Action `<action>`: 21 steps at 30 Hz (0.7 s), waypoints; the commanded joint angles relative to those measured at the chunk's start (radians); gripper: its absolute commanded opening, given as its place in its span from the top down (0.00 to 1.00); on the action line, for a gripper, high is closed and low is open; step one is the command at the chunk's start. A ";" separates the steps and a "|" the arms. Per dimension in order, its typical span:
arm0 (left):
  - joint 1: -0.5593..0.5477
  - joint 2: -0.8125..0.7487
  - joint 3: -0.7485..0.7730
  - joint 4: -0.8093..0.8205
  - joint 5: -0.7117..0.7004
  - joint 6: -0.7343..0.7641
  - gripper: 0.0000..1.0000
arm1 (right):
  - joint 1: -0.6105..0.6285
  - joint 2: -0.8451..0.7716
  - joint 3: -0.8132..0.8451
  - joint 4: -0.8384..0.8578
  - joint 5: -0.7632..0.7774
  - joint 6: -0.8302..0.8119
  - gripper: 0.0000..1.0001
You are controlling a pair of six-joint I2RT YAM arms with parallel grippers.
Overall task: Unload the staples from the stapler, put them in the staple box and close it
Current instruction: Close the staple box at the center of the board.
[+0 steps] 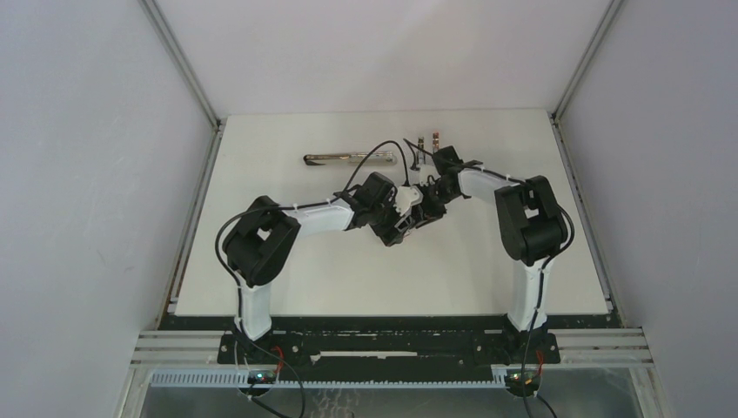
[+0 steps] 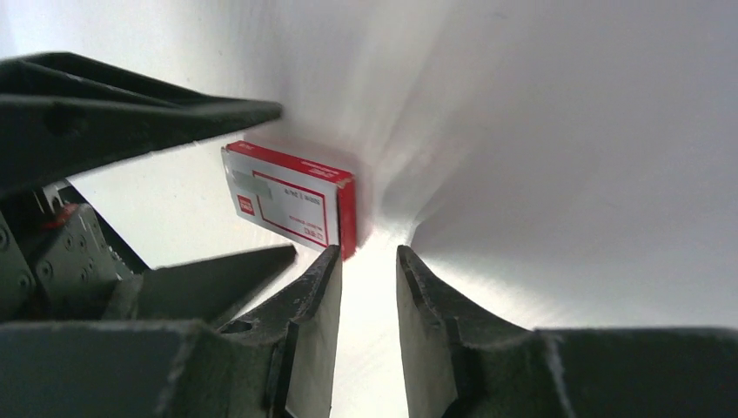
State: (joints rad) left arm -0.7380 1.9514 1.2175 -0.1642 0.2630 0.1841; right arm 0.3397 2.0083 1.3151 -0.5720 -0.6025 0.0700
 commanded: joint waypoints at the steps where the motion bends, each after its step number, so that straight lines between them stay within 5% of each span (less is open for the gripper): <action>1: 0.017 -0.033 -0.013 -0.135 -0.043 0.058 0.26 | -0.041 -0.102 -0.004 -0.009 0.038 -0.047 0.70; 21: 0.009 0.019 0.048 -0.176 0.015 0.046 0.52 | -0.249 -0.258 -0.024 0.005 0.078 -0.053 0.69</action>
State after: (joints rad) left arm -0.7261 1.9430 1.2354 -0.2607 0.2249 0.2363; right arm 0.1032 1.8038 1.2957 -0.5953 -0.5060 0.0223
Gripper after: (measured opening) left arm 0.517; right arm 0.314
